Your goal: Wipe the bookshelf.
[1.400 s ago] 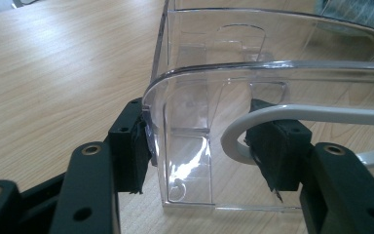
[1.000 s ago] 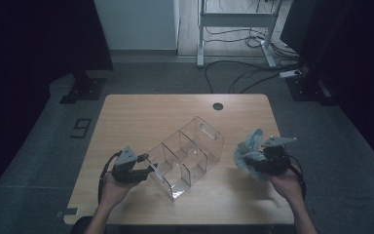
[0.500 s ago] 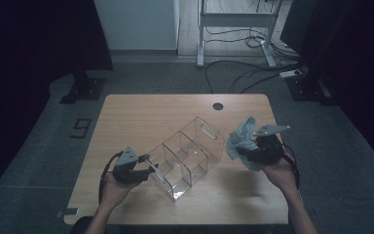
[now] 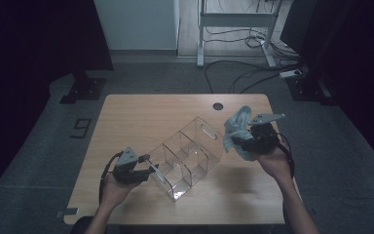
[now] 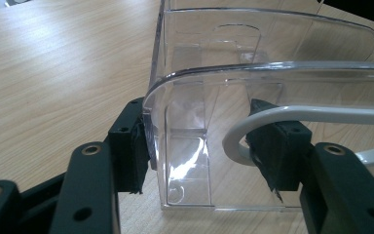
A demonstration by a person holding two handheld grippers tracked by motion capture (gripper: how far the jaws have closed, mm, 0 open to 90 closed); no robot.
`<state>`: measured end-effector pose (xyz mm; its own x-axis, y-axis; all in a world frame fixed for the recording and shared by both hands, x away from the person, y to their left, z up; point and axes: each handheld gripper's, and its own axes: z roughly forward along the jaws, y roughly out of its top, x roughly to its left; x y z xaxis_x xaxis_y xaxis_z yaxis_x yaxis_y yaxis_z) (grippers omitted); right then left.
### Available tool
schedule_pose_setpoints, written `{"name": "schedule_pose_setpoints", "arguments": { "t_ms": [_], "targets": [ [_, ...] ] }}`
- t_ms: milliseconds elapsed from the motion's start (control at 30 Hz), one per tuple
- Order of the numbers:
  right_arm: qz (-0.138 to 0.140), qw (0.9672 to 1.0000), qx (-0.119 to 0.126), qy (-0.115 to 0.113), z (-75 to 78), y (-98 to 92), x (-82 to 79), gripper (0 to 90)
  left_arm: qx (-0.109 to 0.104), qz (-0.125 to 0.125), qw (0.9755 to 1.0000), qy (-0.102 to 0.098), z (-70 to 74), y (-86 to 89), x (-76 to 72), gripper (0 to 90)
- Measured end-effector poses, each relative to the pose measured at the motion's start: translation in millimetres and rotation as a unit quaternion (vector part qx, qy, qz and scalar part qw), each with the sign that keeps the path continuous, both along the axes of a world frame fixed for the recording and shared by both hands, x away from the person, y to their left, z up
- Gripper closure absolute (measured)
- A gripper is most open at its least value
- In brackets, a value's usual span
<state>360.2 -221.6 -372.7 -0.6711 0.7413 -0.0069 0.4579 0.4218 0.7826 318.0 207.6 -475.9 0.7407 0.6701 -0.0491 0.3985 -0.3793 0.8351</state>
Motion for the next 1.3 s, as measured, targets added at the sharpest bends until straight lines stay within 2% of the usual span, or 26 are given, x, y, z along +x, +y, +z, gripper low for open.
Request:
{"name": "schedule_pose_setpoints", "arguments": {
  "t_ms": [233,467,733,1100,1300],
  "targets": [
    [0.004,0.9999,-0.005,-0.010,11.3,17.1,12.3,54.4,0.000,-0.001,1.0000,0.000,0.0,-0.2,0.0,43.9],
    [0.010,0.9998,-0.013,-0.015,14.3,34.2,24.9,54.4,0.001,-0.002,1.0000,0.000,0.0,-0.5,-0.1,43.9],
    [0.012,0.9995,-0.023,-0.017,12.8,55.2,42.2,54.4,0.000,-0.004,1.0000,0.000,-0.1,-0.7,0.0,43.9],
    [0.009,0.9993,-0.032,-0.019,8.0,71.5,63.5,54.5,0.003,-0.008,1.0000,-0.002,0.1,-0.4,0.4,43.9],
    [0.006,0.9990,-0.038,-0.023,6.1,79.9,69.9,55.3,0.003,-0.009,0.9999,-0.003,0.1,-0.6,0.3,44.0]
  ]
}}
